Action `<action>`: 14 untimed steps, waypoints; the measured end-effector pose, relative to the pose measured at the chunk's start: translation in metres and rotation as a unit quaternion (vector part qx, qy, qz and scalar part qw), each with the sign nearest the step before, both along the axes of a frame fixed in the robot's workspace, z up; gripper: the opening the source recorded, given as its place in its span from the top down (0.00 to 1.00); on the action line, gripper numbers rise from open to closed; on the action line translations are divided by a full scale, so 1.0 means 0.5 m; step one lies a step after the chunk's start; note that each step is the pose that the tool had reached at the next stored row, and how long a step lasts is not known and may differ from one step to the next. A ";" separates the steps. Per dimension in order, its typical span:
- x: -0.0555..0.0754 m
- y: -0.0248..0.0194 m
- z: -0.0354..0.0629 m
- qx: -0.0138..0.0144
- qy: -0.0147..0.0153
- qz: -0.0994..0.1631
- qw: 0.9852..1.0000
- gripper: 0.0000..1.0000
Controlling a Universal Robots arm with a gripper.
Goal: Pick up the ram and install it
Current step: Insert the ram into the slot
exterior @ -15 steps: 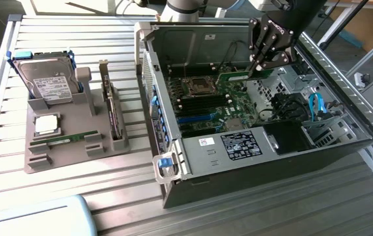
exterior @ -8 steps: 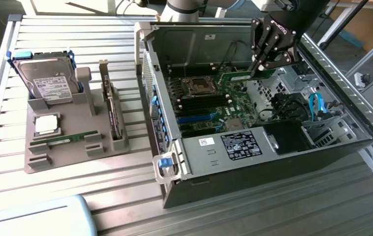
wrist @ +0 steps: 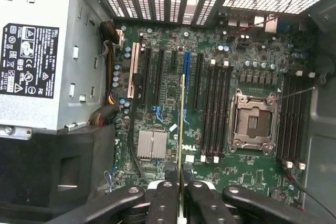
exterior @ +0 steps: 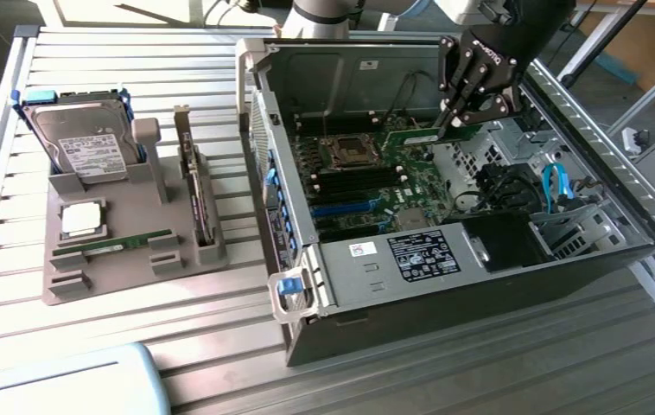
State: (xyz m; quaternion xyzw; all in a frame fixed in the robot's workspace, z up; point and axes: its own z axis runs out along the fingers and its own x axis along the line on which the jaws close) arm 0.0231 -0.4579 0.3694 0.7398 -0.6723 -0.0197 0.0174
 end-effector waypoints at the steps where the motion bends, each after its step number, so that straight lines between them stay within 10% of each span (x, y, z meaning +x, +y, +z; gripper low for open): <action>1: 0.000 0.0012 -0.004 0.000 0.000 0.000 1.000 0.86; 14: 0.000 0.0395 -0.068 0.000 0.000 -0.047 0.999 0.86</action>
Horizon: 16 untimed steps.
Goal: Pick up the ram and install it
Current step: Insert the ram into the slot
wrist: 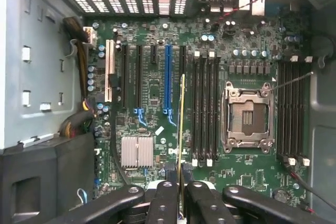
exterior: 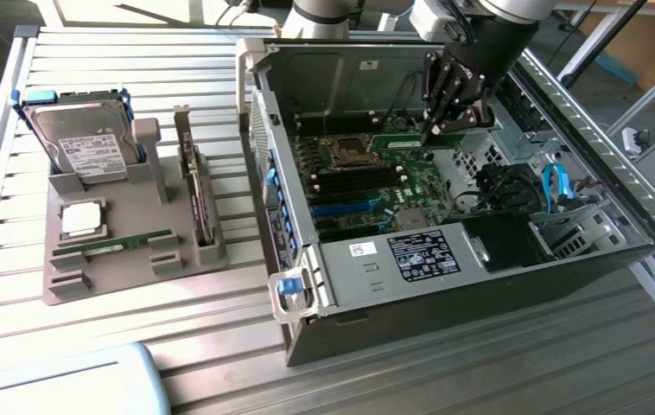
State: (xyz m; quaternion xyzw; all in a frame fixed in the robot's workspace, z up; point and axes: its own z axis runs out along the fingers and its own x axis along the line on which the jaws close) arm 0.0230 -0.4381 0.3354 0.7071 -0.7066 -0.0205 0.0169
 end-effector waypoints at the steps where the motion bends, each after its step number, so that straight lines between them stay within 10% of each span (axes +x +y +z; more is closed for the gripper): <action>1: 0.000 0.0018 -0.004 0.000 0.000 -0.002 1.000 0.86; 16: -0.043 0.0266 -0.069 0.000 0.000 -0.004 1.000 0.86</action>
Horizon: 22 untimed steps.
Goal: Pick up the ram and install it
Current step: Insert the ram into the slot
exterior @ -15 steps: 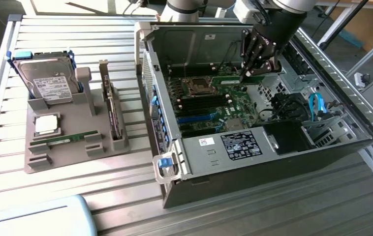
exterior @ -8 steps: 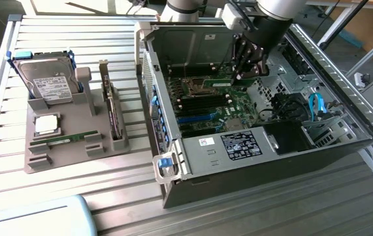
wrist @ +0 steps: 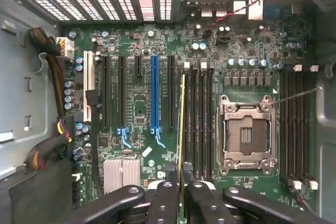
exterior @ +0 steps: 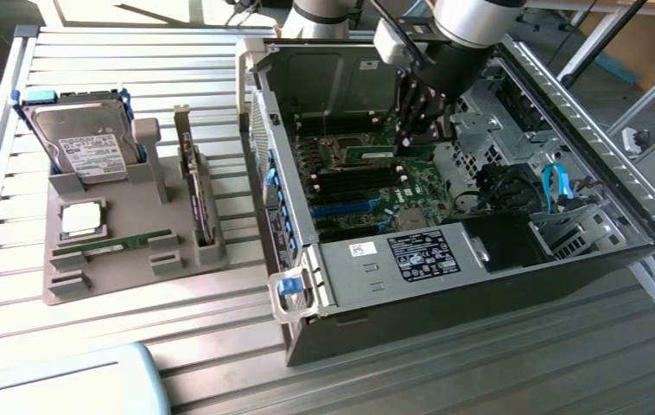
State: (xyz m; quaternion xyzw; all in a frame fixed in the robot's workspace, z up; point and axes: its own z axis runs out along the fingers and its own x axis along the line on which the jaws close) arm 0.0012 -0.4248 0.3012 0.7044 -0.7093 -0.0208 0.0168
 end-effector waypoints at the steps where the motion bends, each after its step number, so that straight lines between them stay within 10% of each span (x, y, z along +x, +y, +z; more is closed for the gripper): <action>1: -0.002 0.0004 -0.005 0.000 0.000 0.001 1.000 0.86; 22: -0.027 0.0150 -0.099 0.001 0.002 0.014 1.000 0.86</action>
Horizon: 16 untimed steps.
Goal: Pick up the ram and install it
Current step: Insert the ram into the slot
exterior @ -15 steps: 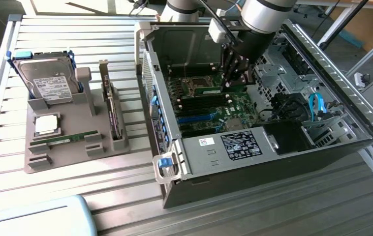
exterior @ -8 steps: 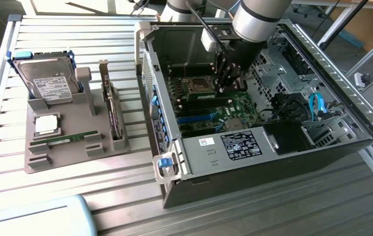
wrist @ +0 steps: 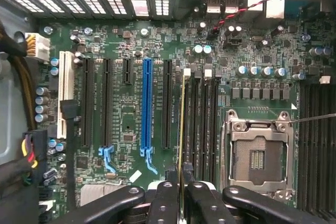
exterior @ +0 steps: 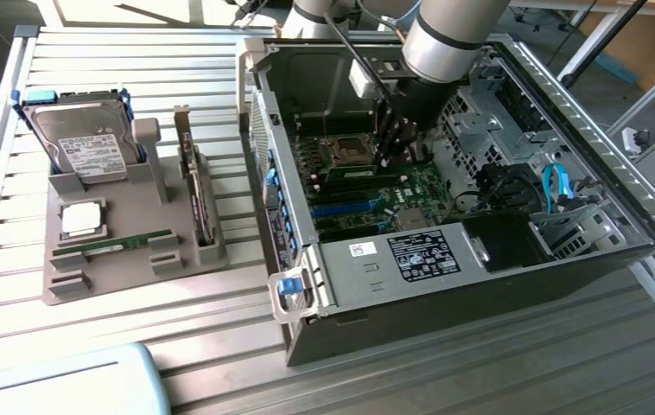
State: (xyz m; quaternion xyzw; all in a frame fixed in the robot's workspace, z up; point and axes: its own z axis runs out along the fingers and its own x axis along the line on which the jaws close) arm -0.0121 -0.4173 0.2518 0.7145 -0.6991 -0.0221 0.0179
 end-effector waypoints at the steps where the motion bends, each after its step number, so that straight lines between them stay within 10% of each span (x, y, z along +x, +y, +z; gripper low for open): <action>1: 0.000 0.0006 -0.003 0.000 0.000 0.000 1.000 0.86; 12: 0.000 0.0090 -0.025 0.011 0.000 0.000 1.000 0.86; 16: 0.000 0.0088 -0.025 0.011 0.000 0.000 1.000 0.86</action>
